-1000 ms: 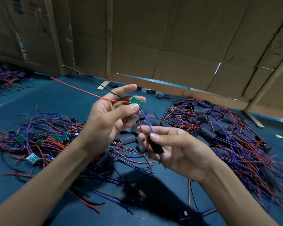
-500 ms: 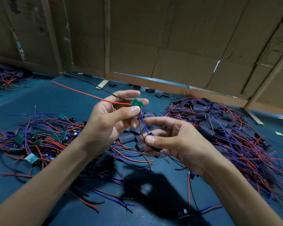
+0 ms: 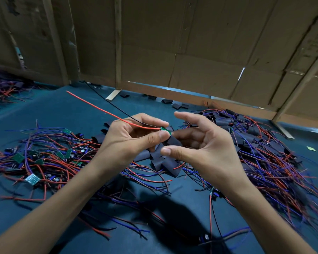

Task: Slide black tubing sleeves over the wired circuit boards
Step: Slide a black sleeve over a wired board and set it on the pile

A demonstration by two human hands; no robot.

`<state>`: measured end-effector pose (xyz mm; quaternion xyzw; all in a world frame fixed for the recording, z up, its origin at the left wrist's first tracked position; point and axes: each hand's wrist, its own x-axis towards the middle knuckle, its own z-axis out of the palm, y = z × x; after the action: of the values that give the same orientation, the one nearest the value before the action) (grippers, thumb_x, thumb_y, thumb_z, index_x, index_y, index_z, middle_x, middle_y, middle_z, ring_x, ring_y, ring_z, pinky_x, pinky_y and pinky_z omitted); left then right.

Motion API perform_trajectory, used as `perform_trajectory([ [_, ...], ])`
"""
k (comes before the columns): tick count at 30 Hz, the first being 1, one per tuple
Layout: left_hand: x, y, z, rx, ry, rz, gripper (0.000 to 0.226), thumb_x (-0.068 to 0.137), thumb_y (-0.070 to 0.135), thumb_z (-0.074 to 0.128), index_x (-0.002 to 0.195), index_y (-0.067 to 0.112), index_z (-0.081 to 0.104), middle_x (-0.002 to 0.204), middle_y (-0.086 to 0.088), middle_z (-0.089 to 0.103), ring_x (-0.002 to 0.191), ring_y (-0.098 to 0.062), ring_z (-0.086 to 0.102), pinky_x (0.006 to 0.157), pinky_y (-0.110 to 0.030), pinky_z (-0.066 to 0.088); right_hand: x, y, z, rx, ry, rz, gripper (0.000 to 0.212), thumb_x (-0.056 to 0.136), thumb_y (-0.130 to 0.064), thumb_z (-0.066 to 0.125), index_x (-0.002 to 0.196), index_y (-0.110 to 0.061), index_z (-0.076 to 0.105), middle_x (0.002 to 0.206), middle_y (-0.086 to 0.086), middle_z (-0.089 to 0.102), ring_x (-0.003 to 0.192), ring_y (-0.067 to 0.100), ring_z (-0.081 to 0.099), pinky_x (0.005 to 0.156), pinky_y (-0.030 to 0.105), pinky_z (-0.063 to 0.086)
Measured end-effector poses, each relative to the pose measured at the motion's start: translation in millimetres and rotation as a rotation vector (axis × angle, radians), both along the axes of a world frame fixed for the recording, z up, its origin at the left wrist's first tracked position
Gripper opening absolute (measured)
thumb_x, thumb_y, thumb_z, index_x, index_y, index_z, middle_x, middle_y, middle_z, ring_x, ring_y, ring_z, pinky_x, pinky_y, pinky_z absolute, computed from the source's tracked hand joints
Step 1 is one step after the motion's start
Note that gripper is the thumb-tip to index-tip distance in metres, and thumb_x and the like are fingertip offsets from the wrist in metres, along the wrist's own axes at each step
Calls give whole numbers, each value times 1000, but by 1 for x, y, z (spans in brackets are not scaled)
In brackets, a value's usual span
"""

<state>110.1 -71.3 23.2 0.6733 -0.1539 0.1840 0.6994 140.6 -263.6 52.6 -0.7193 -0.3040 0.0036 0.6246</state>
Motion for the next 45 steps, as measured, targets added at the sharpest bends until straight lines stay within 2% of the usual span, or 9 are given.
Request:
perform_trajectory([
  [13,-5,1,6,117,-30,52,19,82,15,75,100,20,78,87,-1,75,67,-10,65,65,-19,52,6,0,-4,64,-12,-10,70,60,-29,89,125,-26,63,94,-4,79,89,10,75,77,20,57],
  [18,-7,-3,7,345,-80,7,31,98,18,58,127,15,68,110,-1,60,85,-8,61,75,-25,50,11,-3,-8,39,-37,-28,62,61,-34,89,119,-24,69,95,2,79,89,21,76,83,32,60],
  [25,-1,7,5,615,-54,-28,72,85,13,57,149,43,43,119,13,41,86,-1,50,77,-10,40,17,-13,4,52,-141,0,40,68,-15,86,106,-13,73,85,-5,79,77,5,72,71,14,54],
  [31,29,44,-40,1225,90,383,47,100,39,53,146,30,48,121,4,47,109,-18,34,103,-40,37,58,-70,25,-16,-557,-453,22,81,-30,85,101,-36,76,96,-10,78,90,11,74,87,29,58],
  [33,35,51,-53,1423,231,331,52,99,51,50,146,31,47,126,4,50,117,-20,35,103,-40,36,77,-94,22,-95,-623,-649,19,86,-39,80,102,-46,71,98,-11,76,91,12,73,87,38,58],
  [36,40,51,-56,1379,233,312,47,95,54,57,137,33,56,120,4,57,119,-21,41,90,-34,31,98,-113,3,-548,-462,-852,24,87,-40,74,105,-24,74,98,10,76,90,29,69,77,39,53],
  [39,41,49,-56,1420,160,353,43,94,55,57,130,34,60,115,5,60,116,-21,46,85,-34,26,98,-98,-13,-875,-242,-822,35,93,-27,69,121,-8,68,122,26,65,115,42,59,98,48,47],
  [42,41,48,-57,1407,130,371,46,91,55,58,132,33,56,111,4,58,113,-22,46,84,-33,26,71,-61,-10,-673,-631,-882,43,95,-21,63,135,-5,57,140,24,52,130,41,46,112,51,34],
  [45,41,47,-55,1398,122,384,30,90,49,58,114,30,63,99,4,58,106,-23,50,79,-33,24,24,-4,-19,-423,-909,-466,18,93,-14,64,109,-9,70,109,9,70,103,27,63,93,41,47],
])
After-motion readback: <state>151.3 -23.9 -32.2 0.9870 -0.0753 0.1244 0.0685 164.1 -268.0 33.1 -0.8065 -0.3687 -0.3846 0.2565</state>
